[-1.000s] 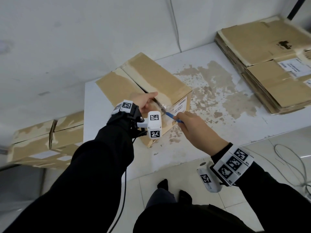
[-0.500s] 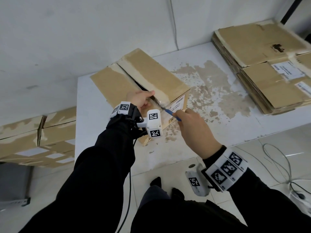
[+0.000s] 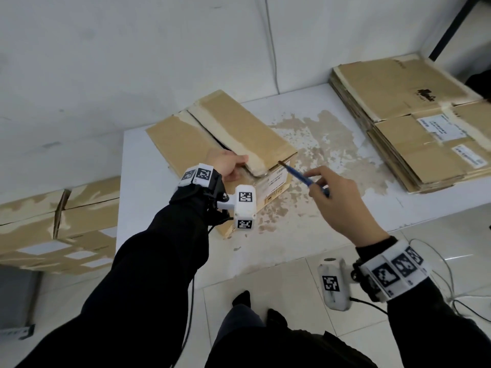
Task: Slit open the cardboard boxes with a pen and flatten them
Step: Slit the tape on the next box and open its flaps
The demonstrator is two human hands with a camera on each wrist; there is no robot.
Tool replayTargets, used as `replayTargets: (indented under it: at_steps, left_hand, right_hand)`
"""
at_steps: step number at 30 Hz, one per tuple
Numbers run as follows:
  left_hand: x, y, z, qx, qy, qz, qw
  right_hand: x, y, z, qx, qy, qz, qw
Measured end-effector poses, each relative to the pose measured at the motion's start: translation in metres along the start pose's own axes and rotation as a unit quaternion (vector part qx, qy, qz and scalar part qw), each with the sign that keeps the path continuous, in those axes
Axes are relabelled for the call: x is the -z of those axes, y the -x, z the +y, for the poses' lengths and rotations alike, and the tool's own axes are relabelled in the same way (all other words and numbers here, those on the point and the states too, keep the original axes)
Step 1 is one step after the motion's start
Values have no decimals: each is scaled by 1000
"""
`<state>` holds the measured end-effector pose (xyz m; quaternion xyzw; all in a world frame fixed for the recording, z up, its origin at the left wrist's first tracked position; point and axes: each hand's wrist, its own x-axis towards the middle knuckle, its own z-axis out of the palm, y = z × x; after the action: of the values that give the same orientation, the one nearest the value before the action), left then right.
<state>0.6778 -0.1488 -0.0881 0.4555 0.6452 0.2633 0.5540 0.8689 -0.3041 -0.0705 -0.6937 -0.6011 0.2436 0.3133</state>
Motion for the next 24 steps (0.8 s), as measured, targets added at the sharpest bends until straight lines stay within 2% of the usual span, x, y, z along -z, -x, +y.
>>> replayTargets:
  at_steps: [4, 6, 8, 9, 11, 13, 15, 17, 19, 20, 22, 24]
  left_hand:
    - [14, 8, -1, -41, -129, -55, 989]
    - [32, 17, 0, -68, -222, -105, 967]
    - [52, 26, 5, -102, -356, -155, 916]
    - [61, 27, 9, -112, -430, -165, 880]
    - [77, 25, 17, -131, -561, -143, 804]
    - [92, 15, 24, -136, -625, -93, 763]
    - [104, 6, 30, -123, -638, -40, 759]
    - [110, -4, 31, -124, -605, -12, 787]
    - [99, -10, 27, -162, -547, -19, 821]
    - [88, -11, 26, -183, -530, -35, 827]
    - [60, -15, 24, -215, -530, -71, 818]
    - [30, -13, 27, -234, -544, -112, 798]
  right_hand:
    - [14, -8, 16, -8, -24, 86, 996]
    - [17, -14, 22, -33, -56, 99, 993]
    - [15, -20, 27, -42, -66, 94, 993]
    - [12, -24, 28, -43, -63, 89, 993]
    - [4, -32, 28, -41, -60, 87, 994]
    - [-2, -42, 28, -45, -71, 90, 992]
    - [-9, -55, 28, -66, -92, 75, 991]
    - [-18, -67, 26, -95, -130, 38, 986]
    - [-28, -74, 21, -128, -182, 9, 975]
    - [-33, -74, 19, -142, -184, 6, 973]
    - [-42, -66, 16, -150, -169, 6, 974]
    - [-49, -51, 15, -155, -213, -4, 965]
